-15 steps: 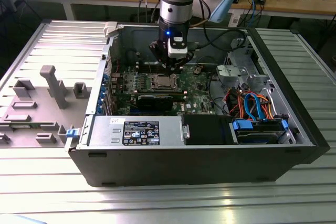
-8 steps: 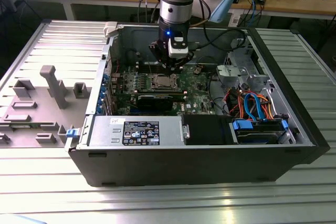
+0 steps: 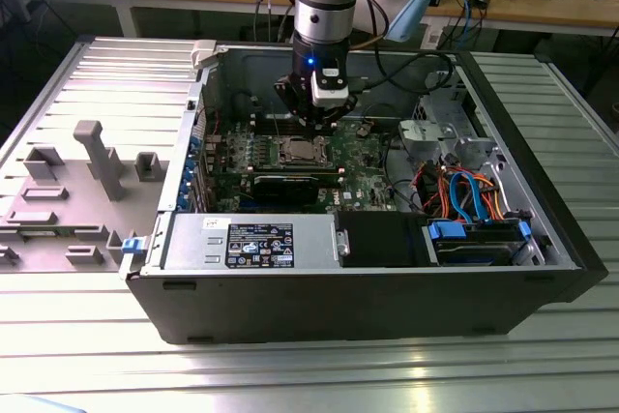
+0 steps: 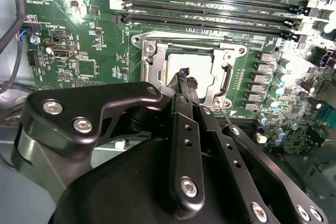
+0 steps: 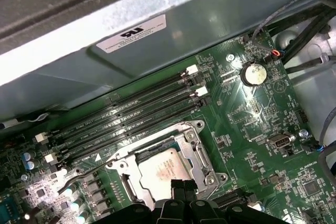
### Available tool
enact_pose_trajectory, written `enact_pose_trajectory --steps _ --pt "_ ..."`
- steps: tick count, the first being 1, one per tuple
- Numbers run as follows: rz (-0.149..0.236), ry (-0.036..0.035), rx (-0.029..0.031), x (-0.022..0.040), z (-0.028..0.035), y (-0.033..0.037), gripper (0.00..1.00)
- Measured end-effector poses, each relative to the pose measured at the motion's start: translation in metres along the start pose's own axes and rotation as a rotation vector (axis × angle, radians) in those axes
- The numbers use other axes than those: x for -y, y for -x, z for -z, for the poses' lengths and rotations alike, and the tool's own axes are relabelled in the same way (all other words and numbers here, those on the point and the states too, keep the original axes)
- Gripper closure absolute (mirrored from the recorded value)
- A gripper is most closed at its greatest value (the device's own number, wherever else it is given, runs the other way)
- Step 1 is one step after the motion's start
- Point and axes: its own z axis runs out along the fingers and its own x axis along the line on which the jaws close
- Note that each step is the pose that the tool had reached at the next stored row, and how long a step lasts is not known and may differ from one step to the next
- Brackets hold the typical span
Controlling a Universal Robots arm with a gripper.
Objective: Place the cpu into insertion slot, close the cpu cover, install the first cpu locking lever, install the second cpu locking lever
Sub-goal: 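Install the first cpu locking lever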
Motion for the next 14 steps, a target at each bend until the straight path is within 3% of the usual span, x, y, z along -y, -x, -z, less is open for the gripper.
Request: enact_pose_trajectory --steps 10,14 --pt "0.033 0.0002 0.0015 0.0 0.0 0.0 0.89" --pt "0.067 0.0004 0.003 0.0 0.0 0.0 0.89"
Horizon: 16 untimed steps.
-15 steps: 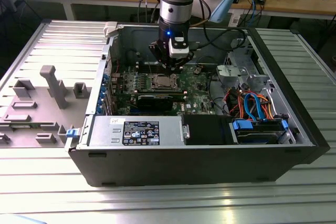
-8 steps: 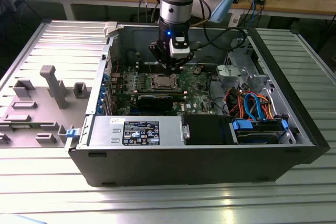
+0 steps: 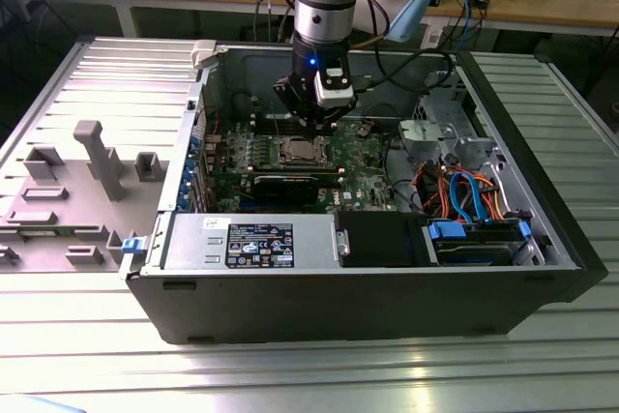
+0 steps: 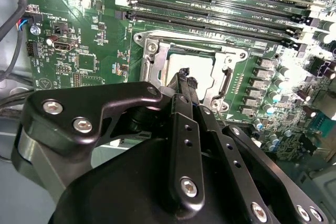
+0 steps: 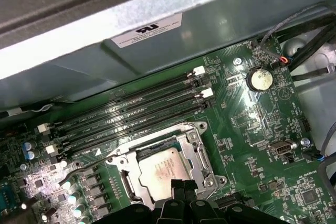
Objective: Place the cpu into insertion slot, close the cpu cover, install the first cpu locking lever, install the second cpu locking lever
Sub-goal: 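Install the first cpu locking lever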
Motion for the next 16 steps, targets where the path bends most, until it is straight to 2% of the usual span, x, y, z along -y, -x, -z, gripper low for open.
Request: enact_pose_trajectory --steps 16 --pt "0.05 0.0003 0.0024 0.0 0.0 0.0 0.89"
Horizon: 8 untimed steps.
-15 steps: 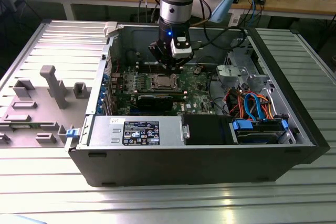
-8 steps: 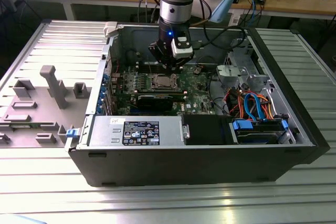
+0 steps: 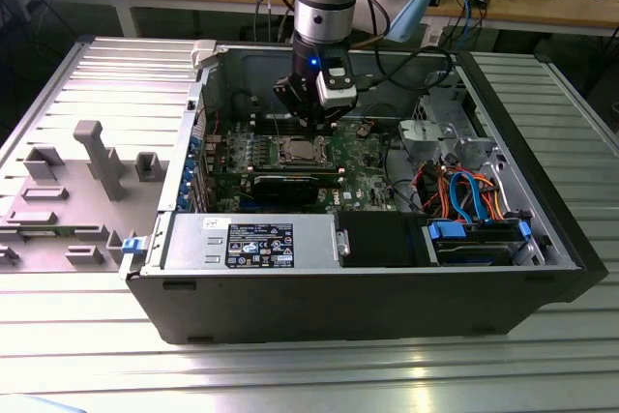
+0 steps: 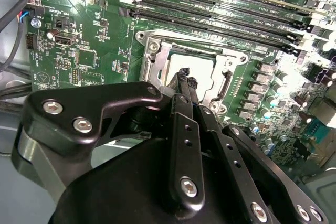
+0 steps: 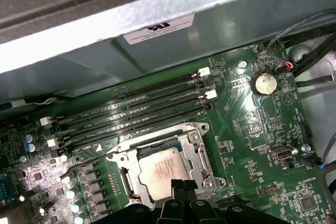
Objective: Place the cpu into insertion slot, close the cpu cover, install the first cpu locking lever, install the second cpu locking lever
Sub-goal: 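Install the first cpu locking lever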
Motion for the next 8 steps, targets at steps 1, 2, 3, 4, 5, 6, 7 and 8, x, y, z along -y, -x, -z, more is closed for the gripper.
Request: enact_pose_trajectory --steps 1,2,3,4,5,6,7,8 --pt "0.003 0.0001 0.0001 0.0 0.0 0.0 0.89" --pt "0.008 0.0001 0.0003 0.0 0.0 0.0 0.89" --pt "0.015 0.0001 0.0007 0.0 0.0 0.0 0.89" --pt "0.021 0.0002 0.0009 0.0 0.0 0.0 0.89" --pt "0.024 0.0002 0.001 0.0 0.0 0.0 0.89" --pt "0.026 0.0002 0.0011 0.0 0.0 0.0 0.89" --pt "0.03 0.0002 0.0013 0.0 0.0 0.0 0.89" --pt "0.032 0.0002 0.0014 0.0 0.0 0.0 0.89"
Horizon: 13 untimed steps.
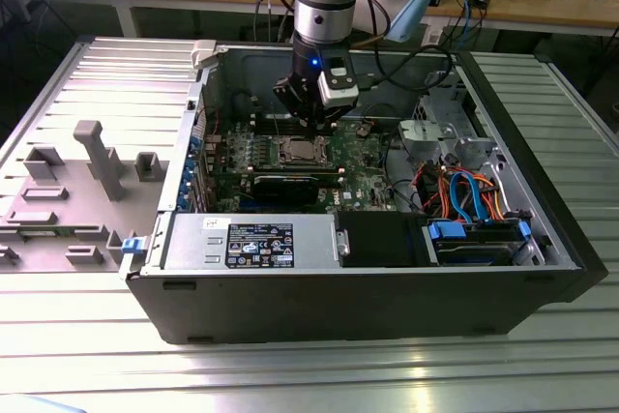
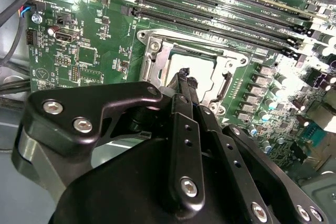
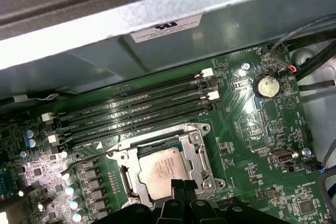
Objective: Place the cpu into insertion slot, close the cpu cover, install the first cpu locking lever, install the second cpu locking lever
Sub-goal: 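Install the first cpu locking lever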
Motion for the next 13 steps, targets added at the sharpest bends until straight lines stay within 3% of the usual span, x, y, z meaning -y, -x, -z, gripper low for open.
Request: enact_pose_trajectory --steps 9,13 --pt "0.026 0.0009 0.001 0.0 0.0 0.0 0.89" --pt "0.045 0.0106 -0.0006 0.0 0.0 0.0 0.89"
